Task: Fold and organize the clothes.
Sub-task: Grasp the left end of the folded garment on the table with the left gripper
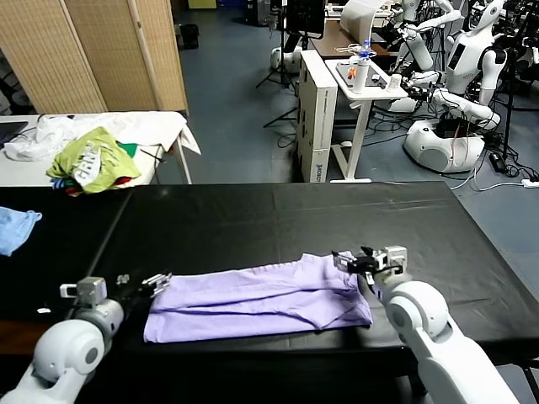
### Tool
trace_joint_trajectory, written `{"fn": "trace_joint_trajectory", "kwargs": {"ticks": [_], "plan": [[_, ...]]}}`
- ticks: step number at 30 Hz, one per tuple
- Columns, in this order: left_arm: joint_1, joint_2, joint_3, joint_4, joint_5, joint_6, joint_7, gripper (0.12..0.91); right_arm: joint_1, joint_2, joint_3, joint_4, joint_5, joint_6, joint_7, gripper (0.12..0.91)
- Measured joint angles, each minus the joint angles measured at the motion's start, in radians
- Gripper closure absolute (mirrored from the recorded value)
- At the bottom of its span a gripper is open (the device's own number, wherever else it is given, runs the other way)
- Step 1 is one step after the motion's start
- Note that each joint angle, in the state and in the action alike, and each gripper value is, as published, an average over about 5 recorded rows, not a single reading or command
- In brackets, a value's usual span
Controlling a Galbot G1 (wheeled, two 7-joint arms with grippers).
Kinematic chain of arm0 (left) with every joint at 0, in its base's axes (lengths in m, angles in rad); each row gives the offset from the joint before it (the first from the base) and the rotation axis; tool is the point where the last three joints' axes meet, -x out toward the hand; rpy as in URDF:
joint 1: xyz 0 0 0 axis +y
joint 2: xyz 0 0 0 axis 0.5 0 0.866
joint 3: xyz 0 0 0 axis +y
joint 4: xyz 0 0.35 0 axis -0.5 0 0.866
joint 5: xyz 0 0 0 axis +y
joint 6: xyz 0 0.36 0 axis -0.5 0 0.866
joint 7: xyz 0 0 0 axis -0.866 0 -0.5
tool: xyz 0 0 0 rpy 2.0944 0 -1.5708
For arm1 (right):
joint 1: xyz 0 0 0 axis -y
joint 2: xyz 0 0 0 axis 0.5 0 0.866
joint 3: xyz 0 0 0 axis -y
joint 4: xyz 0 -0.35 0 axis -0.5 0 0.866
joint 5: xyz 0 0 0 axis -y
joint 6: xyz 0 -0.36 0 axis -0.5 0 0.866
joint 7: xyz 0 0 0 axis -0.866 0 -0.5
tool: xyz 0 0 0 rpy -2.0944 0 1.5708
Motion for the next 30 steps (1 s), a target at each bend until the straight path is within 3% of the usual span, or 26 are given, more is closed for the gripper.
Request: {"fn": "trace_joint_trajectory", "kwargs": {"ticks": [9, 14, 21, 25, 30], "plan": [[-0.007, -0.012, 0.010, 0.048, 0.002, 0.000, 0.005, 0.123, 0.022, 0.028, -0.006, -0.060, -0.021, 0.011, 0.001, 0.143], [0.002, -0.011, 0.010, 0.045, 0.001, 0.002, 0.006, 0.173, 0.019, 0.036, -0.011, -0.068, -0.030, 0.007, -0.002, 0.347], [0.017, -0.010, 0.008, 0.025, -0.003, 0.008, 0.011, 0.565, 0.001, 0.041, -0.007, -0.071, -0.041, 0.008, -0.007, 0.621], [0.021, -0.012, 0.009, 0.022, 0.002, 0.010, 0.020, 0.787, -0.013, 0.049, -0.003, -0.072, -0.058, 0.022, -0.009, 0.715], [0.012, -0.008, 0.022, 0.029, 0.025, 0.008, 0.039, 0.872, -0.034, 0.069, 0.008, -0.057, -0.104, 0.067, 0.017, 0.855]]}}
